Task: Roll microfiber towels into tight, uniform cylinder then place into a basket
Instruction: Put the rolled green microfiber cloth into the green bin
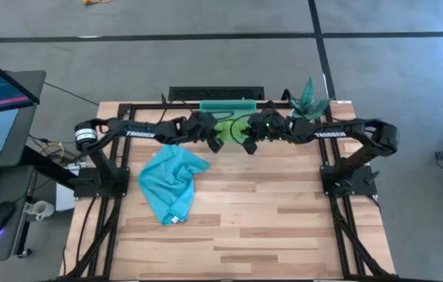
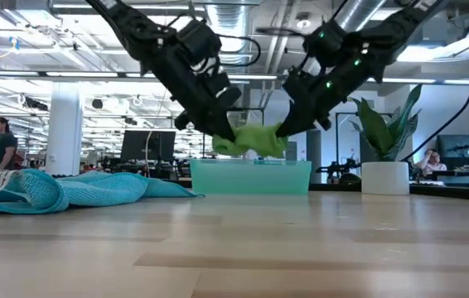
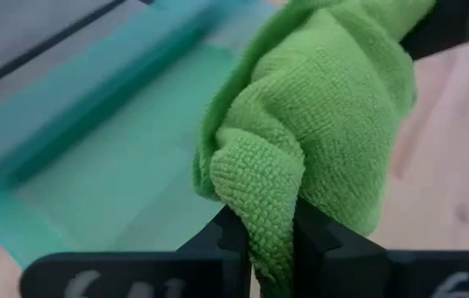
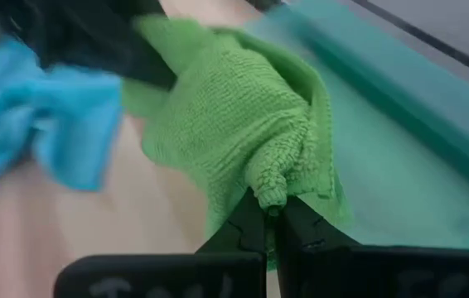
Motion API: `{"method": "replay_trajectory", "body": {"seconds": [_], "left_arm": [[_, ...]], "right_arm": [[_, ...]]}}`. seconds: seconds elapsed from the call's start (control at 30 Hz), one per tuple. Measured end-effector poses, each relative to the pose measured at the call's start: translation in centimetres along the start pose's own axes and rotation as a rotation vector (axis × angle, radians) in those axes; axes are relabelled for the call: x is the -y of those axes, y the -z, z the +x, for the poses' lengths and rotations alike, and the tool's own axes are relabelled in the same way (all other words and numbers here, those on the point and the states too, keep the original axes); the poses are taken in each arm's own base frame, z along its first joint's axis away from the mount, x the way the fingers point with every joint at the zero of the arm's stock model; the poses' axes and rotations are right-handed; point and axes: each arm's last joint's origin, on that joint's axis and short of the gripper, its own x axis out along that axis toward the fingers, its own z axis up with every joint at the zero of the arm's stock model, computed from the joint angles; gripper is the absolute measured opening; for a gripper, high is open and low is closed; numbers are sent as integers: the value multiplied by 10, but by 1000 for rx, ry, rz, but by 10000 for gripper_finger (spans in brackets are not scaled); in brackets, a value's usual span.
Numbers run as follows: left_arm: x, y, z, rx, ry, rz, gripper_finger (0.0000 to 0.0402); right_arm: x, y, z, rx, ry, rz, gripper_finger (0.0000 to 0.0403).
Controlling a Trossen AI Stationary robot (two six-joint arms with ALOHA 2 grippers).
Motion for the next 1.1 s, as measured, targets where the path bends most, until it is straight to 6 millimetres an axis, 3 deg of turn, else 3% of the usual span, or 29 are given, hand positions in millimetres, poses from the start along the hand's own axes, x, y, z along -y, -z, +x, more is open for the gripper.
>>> {"method": "replay_trajectory", "body": {"seconds": [0.33,0.63,0.83,1.1], "left_arm": [[-43,-14,16,10,-57,-23,32],[-68,-12,32,-2,-46,-18,32],[-70,5,58,-119,39,2,32],[-61,9,53,-213,218,-39,32]], "right_arm": [[43,-5,36,-72,22,2,17],[59,-21,66,-230,28,-25,21],[64,-26,61,-325,18,-75,18],[64,-15,56,-456,-76,-87,17]]}}
